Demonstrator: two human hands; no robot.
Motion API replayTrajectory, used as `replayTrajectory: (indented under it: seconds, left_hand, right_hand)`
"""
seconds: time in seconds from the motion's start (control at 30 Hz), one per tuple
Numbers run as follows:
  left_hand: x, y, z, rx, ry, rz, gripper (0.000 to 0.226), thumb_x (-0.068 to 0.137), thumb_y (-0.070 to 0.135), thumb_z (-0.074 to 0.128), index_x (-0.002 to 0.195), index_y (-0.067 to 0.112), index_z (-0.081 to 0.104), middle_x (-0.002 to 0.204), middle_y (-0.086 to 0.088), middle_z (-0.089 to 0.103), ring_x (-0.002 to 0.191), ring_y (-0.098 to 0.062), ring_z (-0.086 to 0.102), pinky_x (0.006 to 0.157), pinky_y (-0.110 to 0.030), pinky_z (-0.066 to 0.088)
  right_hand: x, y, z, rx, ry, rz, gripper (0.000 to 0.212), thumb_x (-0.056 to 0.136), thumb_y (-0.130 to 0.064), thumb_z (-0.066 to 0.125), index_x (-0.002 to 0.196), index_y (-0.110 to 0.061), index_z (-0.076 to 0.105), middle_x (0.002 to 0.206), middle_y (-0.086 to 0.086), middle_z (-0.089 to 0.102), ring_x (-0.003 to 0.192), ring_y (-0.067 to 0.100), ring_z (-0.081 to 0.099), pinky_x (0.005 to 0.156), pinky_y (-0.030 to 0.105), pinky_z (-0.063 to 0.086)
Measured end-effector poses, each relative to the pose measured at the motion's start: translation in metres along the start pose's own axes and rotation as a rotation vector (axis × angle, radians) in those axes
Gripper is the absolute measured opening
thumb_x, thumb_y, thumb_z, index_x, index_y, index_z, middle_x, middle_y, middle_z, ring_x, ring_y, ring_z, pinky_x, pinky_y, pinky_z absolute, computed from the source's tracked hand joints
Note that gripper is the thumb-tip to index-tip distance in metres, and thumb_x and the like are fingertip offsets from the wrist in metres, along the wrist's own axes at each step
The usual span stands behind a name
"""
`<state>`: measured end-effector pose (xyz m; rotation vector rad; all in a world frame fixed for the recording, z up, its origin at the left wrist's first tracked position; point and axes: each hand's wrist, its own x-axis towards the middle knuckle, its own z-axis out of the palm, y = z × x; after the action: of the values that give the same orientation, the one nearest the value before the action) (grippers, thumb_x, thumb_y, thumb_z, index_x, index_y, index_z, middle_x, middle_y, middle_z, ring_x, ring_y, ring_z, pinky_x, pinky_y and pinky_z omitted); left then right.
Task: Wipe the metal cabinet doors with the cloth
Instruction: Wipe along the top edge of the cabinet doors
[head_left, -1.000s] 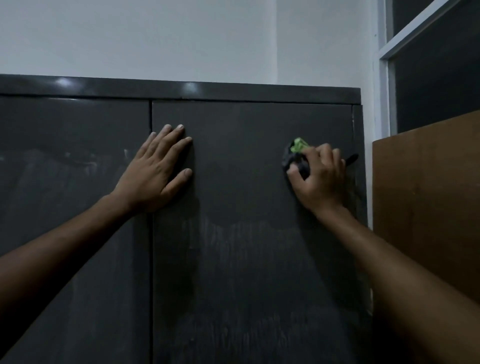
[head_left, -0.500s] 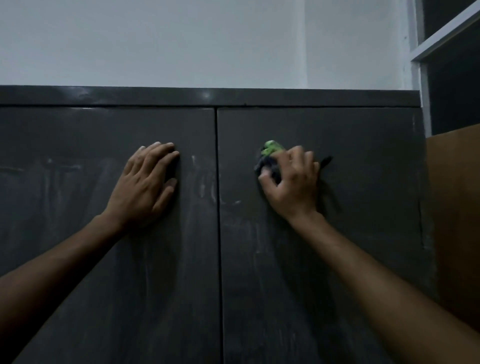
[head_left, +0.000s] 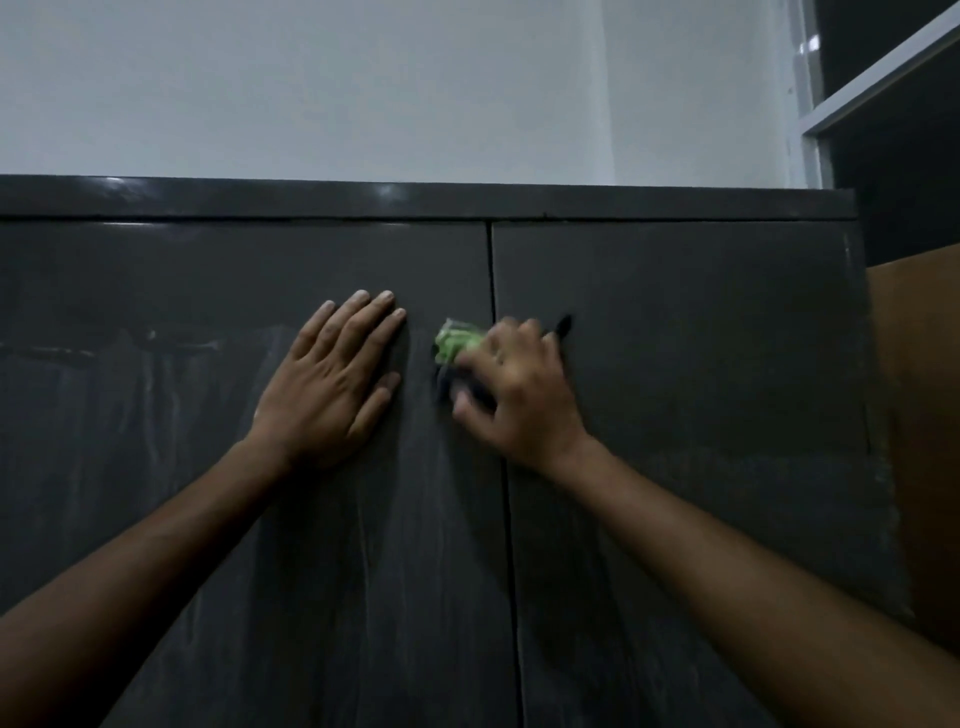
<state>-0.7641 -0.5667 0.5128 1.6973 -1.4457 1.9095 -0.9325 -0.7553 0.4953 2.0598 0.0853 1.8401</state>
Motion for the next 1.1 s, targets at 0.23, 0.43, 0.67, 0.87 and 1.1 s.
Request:
replayTrajectory:
  seconds: [0.23, 0.43, 0.67, 0.87, 1.1]
  left_hand:
    - [-0.001, 0.000, 0.003, -0.003, -0.010, 0.002, 0.068, 0.107, 0.045, 0.032, 0.164, 0.008, 0.029, 0.172, -0.013, 0.026, 0.162, -0.028, 0.018, 0.132, -0.049, 0.014]
    - [-0.003, -0.005, -0.010, -0.414, 0.047, -0.078, 0.058, 0.106, 0.029, 0.037, 0.160, 0.009, 0.039, 0.166, -0.010, 0.040, 0.157, -0.024, 0.031, 0.130, -0.043, 0.020]
    - [-0.051, -0.039, -0.026, -0.235, 0.033, -0.097, 0.062, 0.103, 0.032, 0.040, 0.158, 0.005, 0.041, 0.165, -0.013, 0.040, 0.157, -0.030, 0.030, 0.129, -0.048, 0.022]
    - [-0.060, -0.048, -0.018, -0.113, 0.020, -0.121, 0.065, 0.103, 0.034, 0.039, 0.162, 0.007, 0.035, 0.170, -0.013, 0.032, 0.160, -0.029, 0.023, 0.131, -0.050, 0.017]
    - [-0.060, -0.047, -0.020, -0.104, 0.011, -0.128, 0.064, 0.104, 0.033, 0.038, 0.162, 0.008, 0.034, 0.170, -0.011, 0.032, 0.161, -0.027, 0.022, 0.130, -0.051, 0.019]
  right_hand:
    - [0.009, 0.033, -0.018, -0.092, -0.059, -0.026, 0.027, 0.082, -0.038, 0.064, 0.103, -0.021, 0.062, 0.093, 0.010, 0.053, 0.086, 0.030, 0.050, 0.072, 0.046, 0.044]
    - [0.003, -0.034, 0.009, -0.038, -0.092, -0.098, 0.036, 0.086, -0.043, 0.061, 0.111, -0.017, 0.067, 0.100, 0.012, 0.055, 0.090, 0.032, 0.050, 0.076, 0.045, 0.041]
    - [0.037, 0.002, 0.000, -0.099, 0.017, 0.086, 0.032, 0.081, -0.041, 0.060, 0.101, -0.018, 0.067, 0.093, 0.010, 0.053, 0.086, 0.032, 0.050, 0.073, 0.046, 0.044]
    - [0.011, -0.066, 0.030, 0.020, -0.102, -0.222, 0.031, 0.085, -0.042, 0.061, 0.104, -0.018, 0.067, 0.101, 0.012, 0.056, 0.090, 0.032, 0.051, 0.075, 0.046, 0.041]
    - [0.055, -0.027, 0.021, -0.024, 0.036, -0.037, 0.026, 0.081, -0.038, 0.064, 0.097, -0.017, 0.067, 0.092, 0.010, 0.055, 0.086, 0.032, 0.051, 0.073, 0.046, 0.043]
